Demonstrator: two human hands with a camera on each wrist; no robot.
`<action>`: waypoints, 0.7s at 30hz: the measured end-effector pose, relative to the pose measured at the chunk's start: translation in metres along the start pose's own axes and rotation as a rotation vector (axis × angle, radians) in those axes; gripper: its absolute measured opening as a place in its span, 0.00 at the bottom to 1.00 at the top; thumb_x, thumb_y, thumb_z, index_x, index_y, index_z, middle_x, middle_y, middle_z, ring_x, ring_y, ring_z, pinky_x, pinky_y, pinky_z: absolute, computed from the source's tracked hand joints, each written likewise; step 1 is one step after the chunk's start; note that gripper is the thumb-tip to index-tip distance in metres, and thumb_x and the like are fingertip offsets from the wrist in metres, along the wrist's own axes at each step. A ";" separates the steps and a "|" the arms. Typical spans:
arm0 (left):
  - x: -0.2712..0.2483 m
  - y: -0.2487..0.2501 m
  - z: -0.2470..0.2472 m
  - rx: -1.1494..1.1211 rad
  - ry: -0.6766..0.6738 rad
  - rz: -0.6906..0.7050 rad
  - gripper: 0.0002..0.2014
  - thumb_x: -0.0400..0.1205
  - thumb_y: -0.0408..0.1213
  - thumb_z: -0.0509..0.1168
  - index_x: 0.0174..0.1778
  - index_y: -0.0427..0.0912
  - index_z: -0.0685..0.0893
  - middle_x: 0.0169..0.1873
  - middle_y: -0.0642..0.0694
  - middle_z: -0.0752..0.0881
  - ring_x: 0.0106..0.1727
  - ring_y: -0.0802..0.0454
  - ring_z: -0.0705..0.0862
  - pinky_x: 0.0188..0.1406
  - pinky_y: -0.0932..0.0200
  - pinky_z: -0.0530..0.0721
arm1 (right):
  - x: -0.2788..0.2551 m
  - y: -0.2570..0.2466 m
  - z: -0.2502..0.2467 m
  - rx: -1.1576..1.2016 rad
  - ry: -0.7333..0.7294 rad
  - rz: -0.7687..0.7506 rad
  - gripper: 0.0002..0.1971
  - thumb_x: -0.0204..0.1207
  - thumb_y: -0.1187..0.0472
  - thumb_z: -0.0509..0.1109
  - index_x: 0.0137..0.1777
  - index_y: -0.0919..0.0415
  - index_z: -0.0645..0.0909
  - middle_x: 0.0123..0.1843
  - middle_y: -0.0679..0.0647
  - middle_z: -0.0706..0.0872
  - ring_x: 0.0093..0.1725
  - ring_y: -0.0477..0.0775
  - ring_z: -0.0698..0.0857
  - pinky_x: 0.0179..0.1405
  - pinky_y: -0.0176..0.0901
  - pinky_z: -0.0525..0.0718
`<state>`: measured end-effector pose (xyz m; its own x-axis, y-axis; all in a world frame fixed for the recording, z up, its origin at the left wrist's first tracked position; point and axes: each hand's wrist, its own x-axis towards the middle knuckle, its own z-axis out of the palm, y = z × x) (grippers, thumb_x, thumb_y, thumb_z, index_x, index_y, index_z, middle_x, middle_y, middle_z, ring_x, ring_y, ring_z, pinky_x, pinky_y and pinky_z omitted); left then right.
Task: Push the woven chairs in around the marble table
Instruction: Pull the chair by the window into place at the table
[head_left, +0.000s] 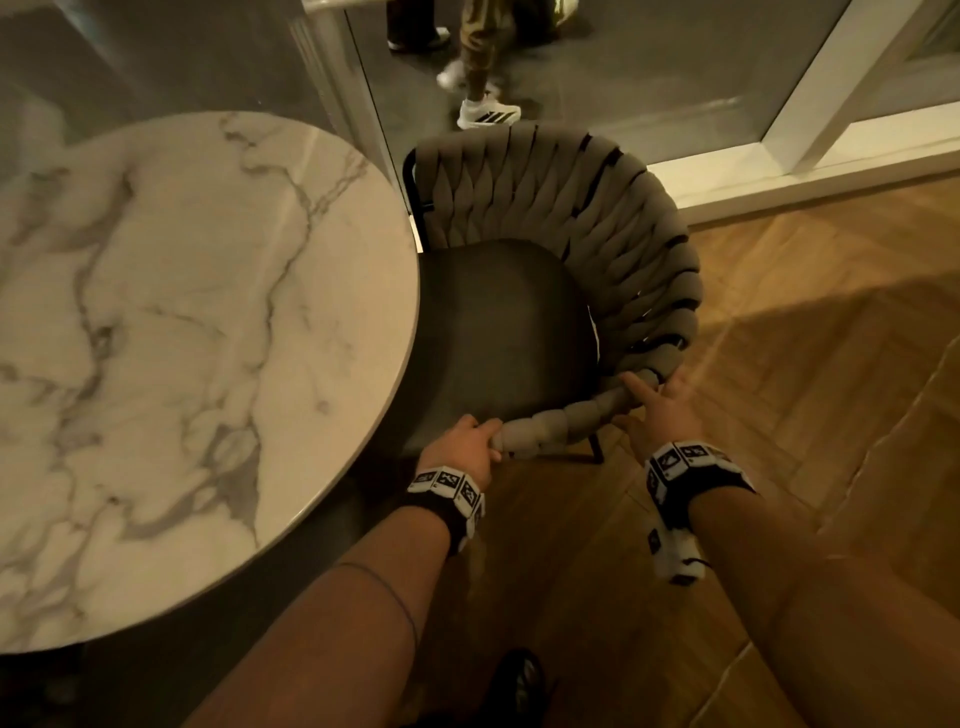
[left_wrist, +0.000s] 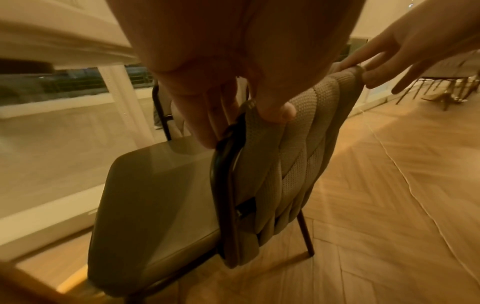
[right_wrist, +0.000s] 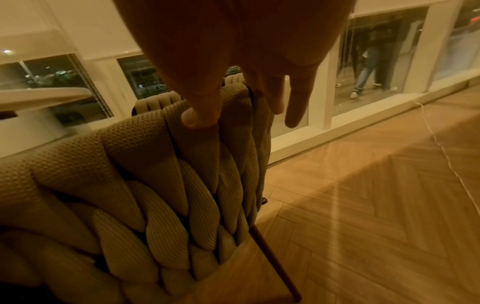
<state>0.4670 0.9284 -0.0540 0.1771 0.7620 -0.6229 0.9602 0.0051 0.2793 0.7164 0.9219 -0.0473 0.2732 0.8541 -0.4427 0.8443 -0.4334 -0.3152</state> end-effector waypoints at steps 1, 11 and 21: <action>-0.001 -0.001 0.001 -0.011 0.003 -0.002 0.28 0.81 0.35 0.58 0.78 0.59 0.66 0.70 0.46 0.71 0.65 0.43 0.78 0.63 0.42 0.81 | -0.002 0.000 0.000 -0.033 -0.012 0.004 0.31 0.80 0.51 0.66 0.80 0.36 0.58 0.86 0.64 0.43 0.82 0.68 0.60 0.71 0.62 0.77; -0.028 -0.036 0.030 0.006 -0.039 -0.079 0.26 0.84 0.41 0.56 0.79 0.63 0.62 0.81 0.44 0.62 0.73 0.39 0.75 0.70 0.39 0.78 | -0.044 -0.001 0.021 -0.093 -0.111 -0.013 0.33 0.75 0.41 0.69 0.77 0.32 0.59 0.86 0.63 0.46 0.80 0.69 0.64 0.74 0.64 0.74; -0.034 -0.034 0.023 -0.030 -0.015 -0.050 0.26 0.85 0.36 0.56 0.79 0.60 0.63 0.81 0.42 0.64 0.75 0.38 0.73 0.73 0.42 0.75 | -0.015 -0.019 -0.012 0.620 -0.035 0.425 0.41 0.66 0.37 0.72 0.77 0.53 0.64 0.68 0.59 0.82 0.54 0.64 0.86 0.50 0.56 0.87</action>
<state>0.4337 0.8872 -0.0593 0.1328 0.7504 -0.6475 0.9610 0.0625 0.2695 0.7014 0.9210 -0.0247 0.4940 0.5719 -0.6549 0.2520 -0.8151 -0.5217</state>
